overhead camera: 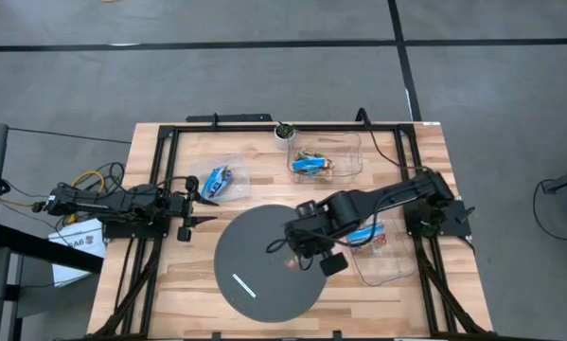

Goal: Pick and place Granola Bars by type
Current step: Put the red granola bar into the bottom transparent bin

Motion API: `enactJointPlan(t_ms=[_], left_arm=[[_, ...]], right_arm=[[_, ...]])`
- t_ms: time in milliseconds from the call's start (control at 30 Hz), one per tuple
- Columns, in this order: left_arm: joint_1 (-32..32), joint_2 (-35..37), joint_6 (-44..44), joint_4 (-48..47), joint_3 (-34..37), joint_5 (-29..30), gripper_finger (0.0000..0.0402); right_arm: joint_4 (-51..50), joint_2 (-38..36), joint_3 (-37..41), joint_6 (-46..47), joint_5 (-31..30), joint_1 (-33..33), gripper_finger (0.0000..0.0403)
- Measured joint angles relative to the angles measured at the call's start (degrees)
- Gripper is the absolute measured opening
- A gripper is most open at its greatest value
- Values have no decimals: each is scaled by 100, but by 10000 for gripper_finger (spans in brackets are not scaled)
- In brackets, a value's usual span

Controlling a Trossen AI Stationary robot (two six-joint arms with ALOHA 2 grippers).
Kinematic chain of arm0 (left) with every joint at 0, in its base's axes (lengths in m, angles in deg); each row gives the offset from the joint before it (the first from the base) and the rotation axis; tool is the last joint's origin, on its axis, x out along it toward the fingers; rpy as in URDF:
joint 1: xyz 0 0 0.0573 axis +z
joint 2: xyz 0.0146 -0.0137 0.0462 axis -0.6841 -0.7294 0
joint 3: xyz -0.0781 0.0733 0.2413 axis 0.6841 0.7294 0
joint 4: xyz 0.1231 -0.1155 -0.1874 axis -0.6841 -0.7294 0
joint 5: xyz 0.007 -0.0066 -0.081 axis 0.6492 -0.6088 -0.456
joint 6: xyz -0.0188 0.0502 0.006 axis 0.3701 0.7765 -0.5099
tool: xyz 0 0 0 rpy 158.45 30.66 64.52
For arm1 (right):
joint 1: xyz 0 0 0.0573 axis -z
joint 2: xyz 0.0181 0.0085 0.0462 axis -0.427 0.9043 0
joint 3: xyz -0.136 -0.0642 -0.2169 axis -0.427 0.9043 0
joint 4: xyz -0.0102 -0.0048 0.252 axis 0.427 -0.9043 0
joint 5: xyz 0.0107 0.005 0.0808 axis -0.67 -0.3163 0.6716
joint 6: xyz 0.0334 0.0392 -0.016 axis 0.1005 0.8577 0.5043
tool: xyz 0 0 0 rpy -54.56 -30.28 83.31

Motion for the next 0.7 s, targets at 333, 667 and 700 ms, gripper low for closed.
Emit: enactJointPlan(t_ms=[333, 667, 700], left_arm=[[-1, -1, 0, -2, -1, 0, 163], [0, 1, -2, -1, -1, -2, 163], [-1, 0, -2, -2, 1, -2, 163]], right_arm=[[-802, -566, 59, 726, 8, -66, 8], [-755, -1474, 1287, 1287, 46, -125, 8], [-657, -1590, 1452, 1336, 46, -123, 8]])
